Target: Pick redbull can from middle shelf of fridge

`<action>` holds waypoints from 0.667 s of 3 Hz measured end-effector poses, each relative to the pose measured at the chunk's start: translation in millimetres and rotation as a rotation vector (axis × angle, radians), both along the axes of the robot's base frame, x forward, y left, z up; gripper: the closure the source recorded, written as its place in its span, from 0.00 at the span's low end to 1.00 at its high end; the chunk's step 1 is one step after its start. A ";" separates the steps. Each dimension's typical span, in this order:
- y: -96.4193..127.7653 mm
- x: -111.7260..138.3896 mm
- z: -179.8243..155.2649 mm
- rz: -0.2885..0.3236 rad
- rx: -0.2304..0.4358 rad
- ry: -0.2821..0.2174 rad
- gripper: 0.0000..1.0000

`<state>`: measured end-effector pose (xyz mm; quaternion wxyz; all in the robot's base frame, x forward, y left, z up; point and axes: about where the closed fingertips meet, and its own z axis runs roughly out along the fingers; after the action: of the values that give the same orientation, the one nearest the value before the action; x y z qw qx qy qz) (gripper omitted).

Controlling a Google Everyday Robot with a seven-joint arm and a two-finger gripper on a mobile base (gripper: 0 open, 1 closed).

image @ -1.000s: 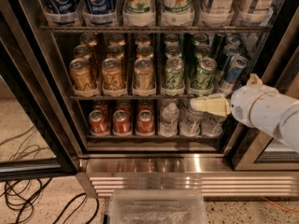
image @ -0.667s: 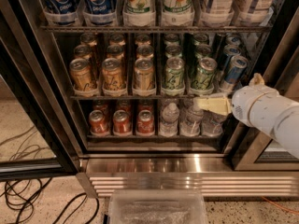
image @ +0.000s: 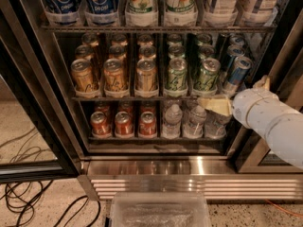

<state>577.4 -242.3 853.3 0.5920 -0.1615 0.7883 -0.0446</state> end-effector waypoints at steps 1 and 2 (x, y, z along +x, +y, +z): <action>0.2 -0.8 0.0 0.000 0.000 0.000 0.00; -2.7 4.7 -3.7 -0.019 0.005 -0.016 0.05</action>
Offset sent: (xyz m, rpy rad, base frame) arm 0.0474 -0.0027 -0.0244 0.0245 -0.0654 -0.1018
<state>582.1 -245.0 849.6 0.5983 -0.1523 0.7851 -0.0497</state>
